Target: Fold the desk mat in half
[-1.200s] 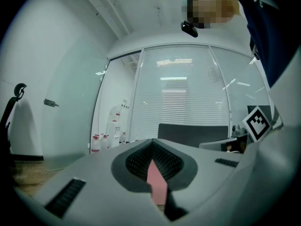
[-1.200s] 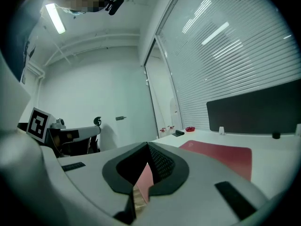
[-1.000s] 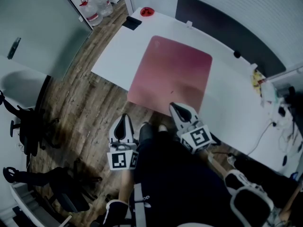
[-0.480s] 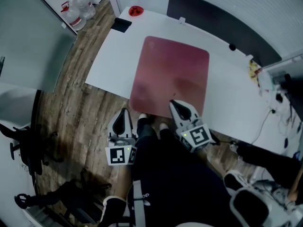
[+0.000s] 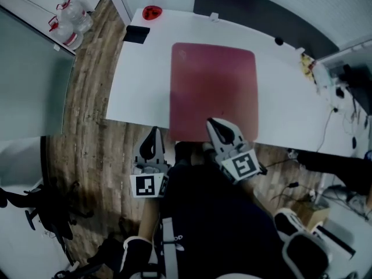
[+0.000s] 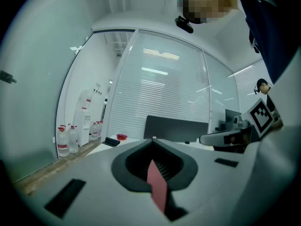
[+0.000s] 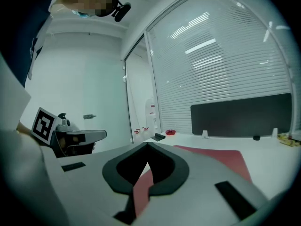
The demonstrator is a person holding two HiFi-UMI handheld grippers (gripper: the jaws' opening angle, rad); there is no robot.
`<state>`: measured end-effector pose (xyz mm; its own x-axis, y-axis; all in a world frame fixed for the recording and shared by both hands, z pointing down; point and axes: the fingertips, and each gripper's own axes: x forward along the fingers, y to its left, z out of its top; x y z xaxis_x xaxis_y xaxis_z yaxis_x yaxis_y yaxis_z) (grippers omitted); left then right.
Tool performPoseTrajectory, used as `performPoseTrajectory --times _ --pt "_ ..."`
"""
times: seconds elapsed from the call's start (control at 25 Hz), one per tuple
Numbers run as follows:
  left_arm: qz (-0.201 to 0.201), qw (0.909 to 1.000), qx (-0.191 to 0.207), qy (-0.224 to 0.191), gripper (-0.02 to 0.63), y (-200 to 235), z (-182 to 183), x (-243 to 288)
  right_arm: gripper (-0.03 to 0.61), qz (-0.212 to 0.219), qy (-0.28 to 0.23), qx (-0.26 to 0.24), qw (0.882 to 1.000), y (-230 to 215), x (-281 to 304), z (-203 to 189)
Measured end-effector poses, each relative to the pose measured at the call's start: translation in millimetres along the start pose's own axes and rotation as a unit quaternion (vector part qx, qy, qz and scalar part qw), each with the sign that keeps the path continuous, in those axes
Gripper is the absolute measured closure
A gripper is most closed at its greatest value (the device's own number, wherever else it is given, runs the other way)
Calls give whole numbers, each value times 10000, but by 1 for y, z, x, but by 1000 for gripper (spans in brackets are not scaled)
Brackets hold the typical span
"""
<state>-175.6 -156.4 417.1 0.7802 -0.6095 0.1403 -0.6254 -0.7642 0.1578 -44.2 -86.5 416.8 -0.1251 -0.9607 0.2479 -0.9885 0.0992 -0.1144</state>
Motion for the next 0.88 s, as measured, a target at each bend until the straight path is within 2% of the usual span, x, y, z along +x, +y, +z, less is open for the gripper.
performPoseTrajectory --times 0.16,0.36,0.48,0.68,0.88 --pt "-308 9994 90 104 611 12 -11 3 575 -263 -52 -53 9996 7 8 -2" --pt "-380 9988 -57 317 611 25 -25 5 575 -393 -25 -212 9990 15 13 -3" --pt "-437 9984 -118 351 611 25 -27 10 575 -454 7 -143 9989 17 15 -5" --pt "-581 9975 -98 384 611 24 -30 15 575 -445 96 -23 9990 21 23 -12" --pt "-562 9974 -122 434 611 27 -31 14 575 -375 129 -90 9992 26 24 -12"
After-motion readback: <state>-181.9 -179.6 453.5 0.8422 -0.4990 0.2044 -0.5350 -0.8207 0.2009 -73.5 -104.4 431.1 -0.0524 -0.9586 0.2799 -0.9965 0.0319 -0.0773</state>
